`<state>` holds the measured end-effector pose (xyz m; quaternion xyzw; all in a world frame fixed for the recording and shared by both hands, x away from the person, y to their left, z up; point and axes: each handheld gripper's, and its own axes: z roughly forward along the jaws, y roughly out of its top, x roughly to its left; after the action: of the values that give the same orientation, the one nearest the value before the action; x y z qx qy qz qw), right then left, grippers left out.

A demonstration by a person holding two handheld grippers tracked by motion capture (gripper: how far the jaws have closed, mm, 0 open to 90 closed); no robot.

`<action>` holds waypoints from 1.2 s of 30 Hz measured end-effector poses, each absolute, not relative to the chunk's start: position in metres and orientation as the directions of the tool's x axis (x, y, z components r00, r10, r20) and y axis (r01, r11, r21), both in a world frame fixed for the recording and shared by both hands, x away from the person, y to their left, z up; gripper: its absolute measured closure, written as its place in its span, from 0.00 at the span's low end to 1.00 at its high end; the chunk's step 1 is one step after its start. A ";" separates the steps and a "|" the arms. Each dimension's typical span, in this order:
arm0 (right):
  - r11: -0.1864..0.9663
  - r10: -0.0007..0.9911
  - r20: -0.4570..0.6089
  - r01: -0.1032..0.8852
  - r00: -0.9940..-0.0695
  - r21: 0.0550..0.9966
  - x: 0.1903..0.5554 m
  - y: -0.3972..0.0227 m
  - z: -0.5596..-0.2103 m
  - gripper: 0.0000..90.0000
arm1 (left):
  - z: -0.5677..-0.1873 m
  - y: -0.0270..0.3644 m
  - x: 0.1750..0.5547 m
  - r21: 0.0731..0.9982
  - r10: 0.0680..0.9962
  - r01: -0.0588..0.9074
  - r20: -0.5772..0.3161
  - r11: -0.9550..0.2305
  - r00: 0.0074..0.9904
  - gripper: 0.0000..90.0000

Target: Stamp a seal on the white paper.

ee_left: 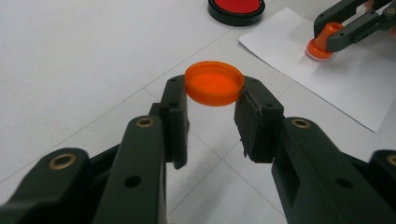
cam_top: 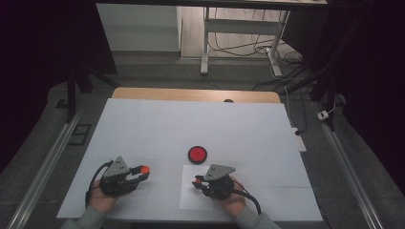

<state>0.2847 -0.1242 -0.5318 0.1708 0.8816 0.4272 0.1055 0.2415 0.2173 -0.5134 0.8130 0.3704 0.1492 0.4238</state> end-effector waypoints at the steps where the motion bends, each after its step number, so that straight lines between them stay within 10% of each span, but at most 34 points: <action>1: 0.576 0.391 -0.040 0.211 -0.919 0.789 0.285 -0.124 -0.532 0.81 | -0.513 0.217 0.241 0.800 0.729 0.476 -0.071 -0.366 0.680 0.72; 36: 0.556 0.388 -0.042 0.197 -0.921 0.807 0.283 -0.126 -0.535 0.81 | -0.514 0.217 0.242 0.800 0.730 0.476 -0.071 -0.365 0.680 0.72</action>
<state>0.2835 -0.1261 -0.5349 0.1672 0.8755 0.4403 0.1082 0.2415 0.2174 -0.5138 0.8125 0.3712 0.1500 0.4237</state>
